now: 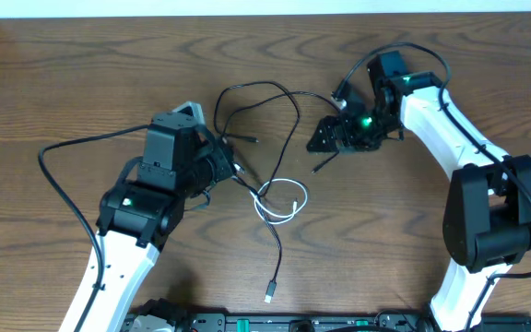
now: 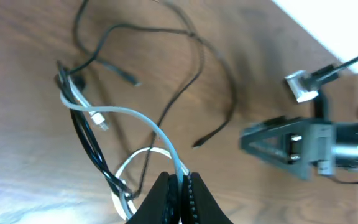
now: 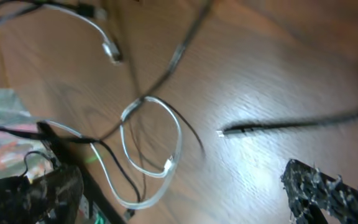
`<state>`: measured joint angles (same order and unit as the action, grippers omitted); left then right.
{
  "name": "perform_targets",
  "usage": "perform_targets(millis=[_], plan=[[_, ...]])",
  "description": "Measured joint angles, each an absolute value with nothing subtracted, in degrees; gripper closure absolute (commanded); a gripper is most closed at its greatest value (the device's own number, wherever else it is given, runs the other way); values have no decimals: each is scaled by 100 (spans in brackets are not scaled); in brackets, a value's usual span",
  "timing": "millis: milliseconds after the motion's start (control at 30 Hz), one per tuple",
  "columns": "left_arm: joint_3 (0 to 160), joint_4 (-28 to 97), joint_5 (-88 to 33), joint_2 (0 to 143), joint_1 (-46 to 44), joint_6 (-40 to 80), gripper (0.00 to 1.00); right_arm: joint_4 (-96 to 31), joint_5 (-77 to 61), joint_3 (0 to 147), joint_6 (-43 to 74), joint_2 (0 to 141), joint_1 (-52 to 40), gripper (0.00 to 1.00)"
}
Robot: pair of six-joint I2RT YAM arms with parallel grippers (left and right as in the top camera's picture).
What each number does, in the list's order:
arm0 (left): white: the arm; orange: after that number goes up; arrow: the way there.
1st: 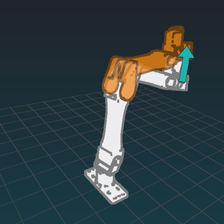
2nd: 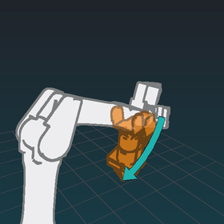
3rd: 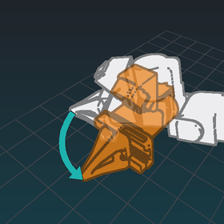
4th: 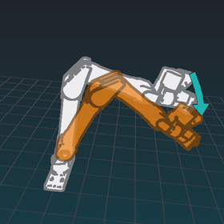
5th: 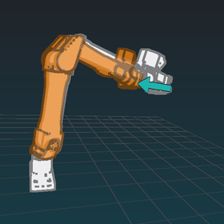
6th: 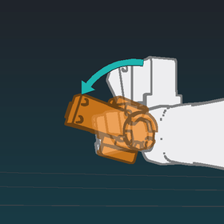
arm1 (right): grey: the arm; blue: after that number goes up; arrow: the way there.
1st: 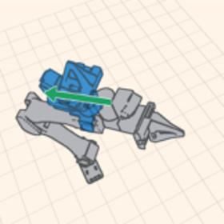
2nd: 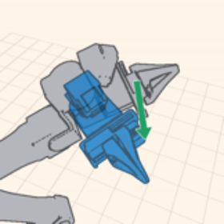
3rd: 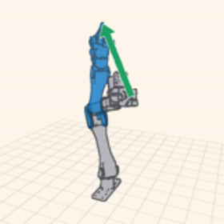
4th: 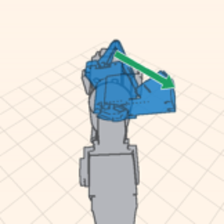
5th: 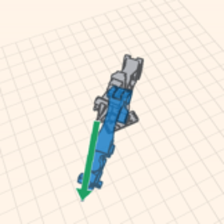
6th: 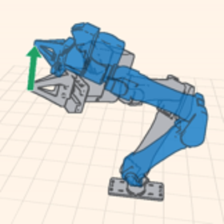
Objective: Untangle cables
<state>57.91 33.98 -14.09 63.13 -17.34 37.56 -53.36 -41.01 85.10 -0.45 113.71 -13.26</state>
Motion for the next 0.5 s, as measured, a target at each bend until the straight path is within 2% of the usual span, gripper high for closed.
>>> perform_targets(millis=[200, 500], plan=[[5791, 3205, -1518, 5867, -1734, 4128, 93, -4901, -4473, 8510, -110, 11371, -1332, 1], [5791, 3192, -1831, 5249, -1734, 4744, 93, -4635, -6600, 8510, -1251, 11371, -1903, 1]])
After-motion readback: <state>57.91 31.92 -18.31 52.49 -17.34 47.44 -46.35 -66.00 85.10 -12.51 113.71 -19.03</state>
